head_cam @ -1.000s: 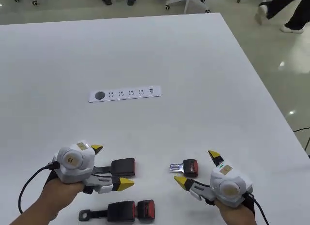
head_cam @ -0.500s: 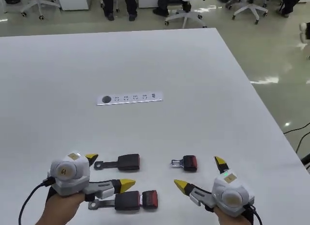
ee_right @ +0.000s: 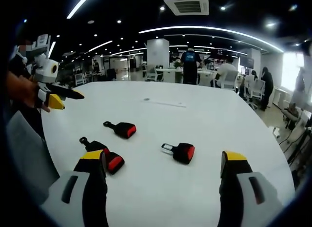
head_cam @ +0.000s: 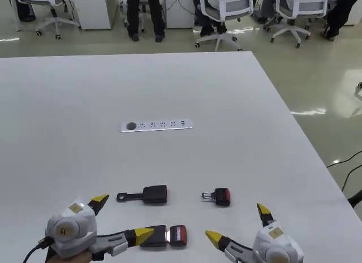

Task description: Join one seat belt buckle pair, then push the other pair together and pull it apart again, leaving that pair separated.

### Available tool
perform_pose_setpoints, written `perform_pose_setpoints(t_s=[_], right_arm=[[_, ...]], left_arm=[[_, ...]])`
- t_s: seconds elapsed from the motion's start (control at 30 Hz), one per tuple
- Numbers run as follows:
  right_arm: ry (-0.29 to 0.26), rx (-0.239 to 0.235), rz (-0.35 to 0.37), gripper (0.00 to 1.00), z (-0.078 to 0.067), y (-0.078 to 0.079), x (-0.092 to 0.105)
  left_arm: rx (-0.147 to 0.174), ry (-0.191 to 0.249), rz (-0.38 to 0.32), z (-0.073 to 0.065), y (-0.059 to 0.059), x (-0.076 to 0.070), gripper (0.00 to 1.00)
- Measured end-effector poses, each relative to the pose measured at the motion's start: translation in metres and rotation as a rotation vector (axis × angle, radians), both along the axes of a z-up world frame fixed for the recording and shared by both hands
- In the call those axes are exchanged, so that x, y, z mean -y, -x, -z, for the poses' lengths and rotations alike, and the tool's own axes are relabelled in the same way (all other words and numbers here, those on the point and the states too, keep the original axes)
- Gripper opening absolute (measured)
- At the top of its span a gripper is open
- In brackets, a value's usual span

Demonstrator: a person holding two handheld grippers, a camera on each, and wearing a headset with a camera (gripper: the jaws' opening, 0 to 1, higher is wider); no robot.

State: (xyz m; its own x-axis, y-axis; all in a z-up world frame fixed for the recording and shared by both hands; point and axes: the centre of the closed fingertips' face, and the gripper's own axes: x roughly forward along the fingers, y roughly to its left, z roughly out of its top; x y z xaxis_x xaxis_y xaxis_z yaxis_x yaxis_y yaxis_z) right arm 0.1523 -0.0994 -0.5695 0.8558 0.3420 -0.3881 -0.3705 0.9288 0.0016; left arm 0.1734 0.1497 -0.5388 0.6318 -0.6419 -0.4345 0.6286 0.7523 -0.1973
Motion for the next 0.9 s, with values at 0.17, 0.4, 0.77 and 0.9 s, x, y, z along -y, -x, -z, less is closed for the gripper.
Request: perform_pose_setpoints(t_s=[0.17,0.4,0.77,0.9], right_arm=[[-0.004,-0.008,0.007,0.99,0.003,0.01,0.005],[0.002,0.001,0.002,0.99,-0.004,0.02,0.007],[0.0,0.032,0.02,0.99,-0.022,0.016,0.01],[0.0,0.036,0.019,0.99,-0.024,0.013,0.008]], left_arm=[[-0.011,0.006,-0.018,0.006,0.013,-0.014,1.0],[-0.018,0.012,-0.035,0.01,0.025,-0.028,1.0],[-0.009,0.027,-0.033,-0.003,0.026,-0.019,1.0],[-0.011,0.032,-0.036,-0.006,0.022,-0.022,1.0]])
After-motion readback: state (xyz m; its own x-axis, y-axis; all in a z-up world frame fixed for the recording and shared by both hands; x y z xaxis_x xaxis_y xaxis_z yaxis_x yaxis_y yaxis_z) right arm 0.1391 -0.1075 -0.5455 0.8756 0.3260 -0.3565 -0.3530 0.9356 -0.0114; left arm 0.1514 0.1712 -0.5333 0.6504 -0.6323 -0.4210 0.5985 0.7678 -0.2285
